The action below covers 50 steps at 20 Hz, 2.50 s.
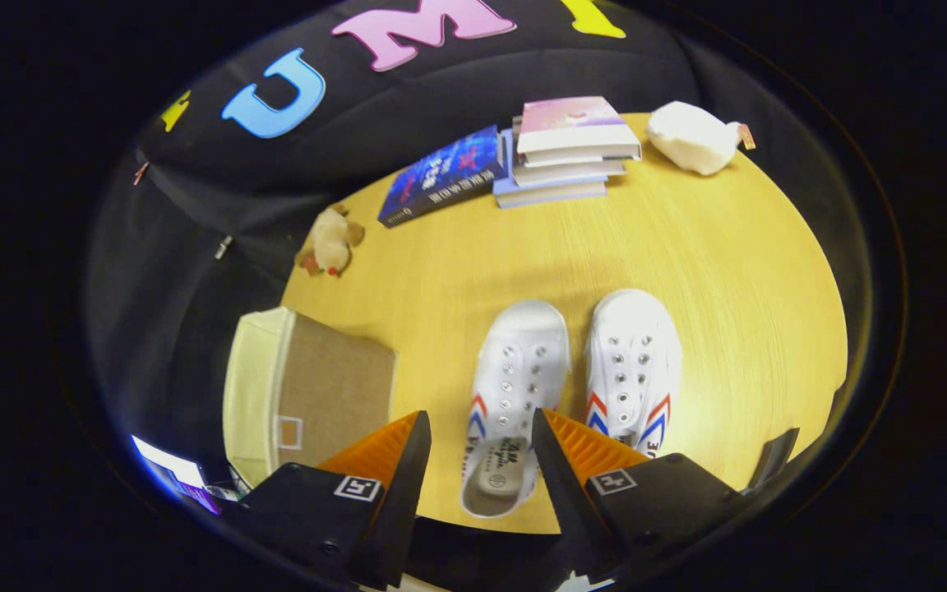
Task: Open the storage box then place both shoes into the box .Put the left shoe in first, then the right shoe, with the right side of both shoes facing outward in a uniform manner.
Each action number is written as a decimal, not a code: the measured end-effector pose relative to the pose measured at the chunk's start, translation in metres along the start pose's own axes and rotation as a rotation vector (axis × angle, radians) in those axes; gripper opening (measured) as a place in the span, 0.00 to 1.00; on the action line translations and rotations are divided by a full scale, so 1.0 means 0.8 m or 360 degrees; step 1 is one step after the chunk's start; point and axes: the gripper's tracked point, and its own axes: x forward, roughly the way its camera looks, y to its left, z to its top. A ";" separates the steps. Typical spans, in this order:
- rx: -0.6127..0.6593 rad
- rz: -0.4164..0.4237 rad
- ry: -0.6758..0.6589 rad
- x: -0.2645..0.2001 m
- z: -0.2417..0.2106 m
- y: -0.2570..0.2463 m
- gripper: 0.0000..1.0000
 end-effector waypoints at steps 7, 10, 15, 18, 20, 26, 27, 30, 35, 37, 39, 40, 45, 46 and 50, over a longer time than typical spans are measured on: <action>-0.0091 -0.0129 0.0128 0.061 -0.022 -0.031 0.69; -0.0114 -0.0186 0.0159 0.080 -0.026 -0.036 0.63; 0.0008 -0.0236 0.0188 0.081 -0.028 -0.053 0.16; 0.0106 -0.0186 0.0168 0.070 -0.023 -0.049 0.07; 0.0122 -0.0199 0.0120 0.054 -0.015 -0.046 0.07; 0.0268 -0.0091 -0.0033 -0.011 0.030 0.010 0.07; 0.0275 -0.0079 -0.0050 -0.021 0.037 0.023 0.07; 0.0269 -0.0024 -0.0102 -0.049 0.056 0.072 0.07; 0.0239 0.0095 -0.0128 -0.081 0.067 0.169 0.07; 0.0240 0.0133 -0.0105 -0.084 0.059 0.207 0.07; 0.0241 0.0180 -0.0066 -0.080 0.045 0.245 0.07; 0.0239 0.0207 -0.0052 -0.075 0.038 0.262 0.07; 0.0193 0.0249 0.0063 -0.037 -0.007 0.329 0.07; 0.0189 0.0249 0.0087 -0.029 -0.015 0.340 0.07; 0.0212 0.0215 0.0201 0.000 -0.041 0.367 0.07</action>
